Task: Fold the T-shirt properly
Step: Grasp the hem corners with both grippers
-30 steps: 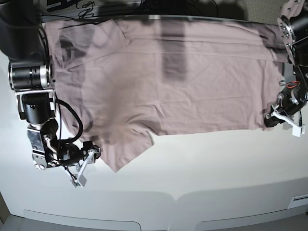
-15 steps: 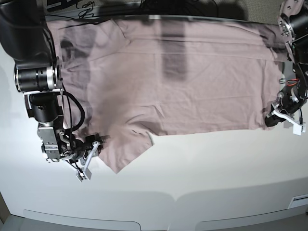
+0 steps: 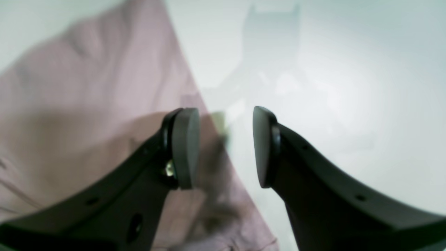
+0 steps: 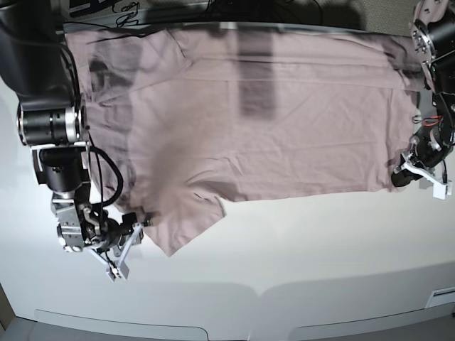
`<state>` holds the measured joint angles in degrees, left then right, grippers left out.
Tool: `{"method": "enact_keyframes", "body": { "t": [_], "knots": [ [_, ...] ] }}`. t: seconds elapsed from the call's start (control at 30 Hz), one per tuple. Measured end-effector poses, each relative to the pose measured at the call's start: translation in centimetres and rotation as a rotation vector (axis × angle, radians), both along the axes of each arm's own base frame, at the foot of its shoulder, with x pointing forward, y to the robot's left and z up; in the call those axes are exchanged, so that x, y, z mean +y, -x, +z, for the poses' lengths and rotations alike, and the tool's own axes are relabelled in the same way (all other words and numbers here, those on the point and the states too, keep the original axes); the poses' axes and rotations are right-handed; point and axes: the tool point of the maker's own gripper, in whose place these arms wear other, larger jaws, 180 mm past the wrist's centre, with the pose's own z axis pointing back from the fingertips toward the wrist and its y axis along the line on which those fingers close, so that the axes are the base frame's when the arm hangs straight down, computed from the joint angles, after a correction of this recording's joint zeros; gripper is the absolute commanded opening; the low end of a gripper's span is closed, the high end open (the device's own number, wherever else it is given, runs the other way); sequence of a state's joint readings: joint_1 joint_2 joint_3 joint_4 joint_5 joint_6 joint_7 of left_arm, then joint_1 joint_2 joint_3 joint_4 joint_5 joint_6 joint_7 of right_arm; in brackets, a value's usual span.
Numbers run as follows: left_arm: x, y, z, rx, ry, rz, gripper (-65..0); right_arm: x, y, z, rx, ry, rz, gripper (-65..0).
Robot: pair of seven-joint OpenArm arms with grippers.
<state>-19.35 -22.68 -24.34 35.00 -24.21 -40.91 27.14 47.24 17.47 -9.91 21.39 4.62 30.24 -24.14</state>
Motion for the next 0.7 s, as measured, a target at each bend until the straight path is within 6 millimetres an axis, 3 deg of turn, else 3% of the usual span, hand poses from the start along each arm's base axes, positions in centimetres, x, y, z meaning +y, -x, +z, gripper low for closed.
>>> {"method": "enact_keyframes", "body": {
  "t": [0.1, 0.23, 0.7],
  "knots": [
    [0.0, 0.0, 0.0, 0.0, 0.0, 0.0, -65.0, 0.0, -0.3, 0.4, -0.006, 0.001, 0.0, -39.3],
    [0.0, 0.0, 0.0, 0.0, 0.0, 0.0, -65.0, -0.2, 1.0, -0.9, 0.04, 0.013, 0.001, -39.3],
    [0.0, 0.0, 0.0, 0.001, 0.0, 0.0, -65.0, -1.1, 2.6, -3.1, 0.08, 0.055, -0.01, -39.3]
  ]
}}
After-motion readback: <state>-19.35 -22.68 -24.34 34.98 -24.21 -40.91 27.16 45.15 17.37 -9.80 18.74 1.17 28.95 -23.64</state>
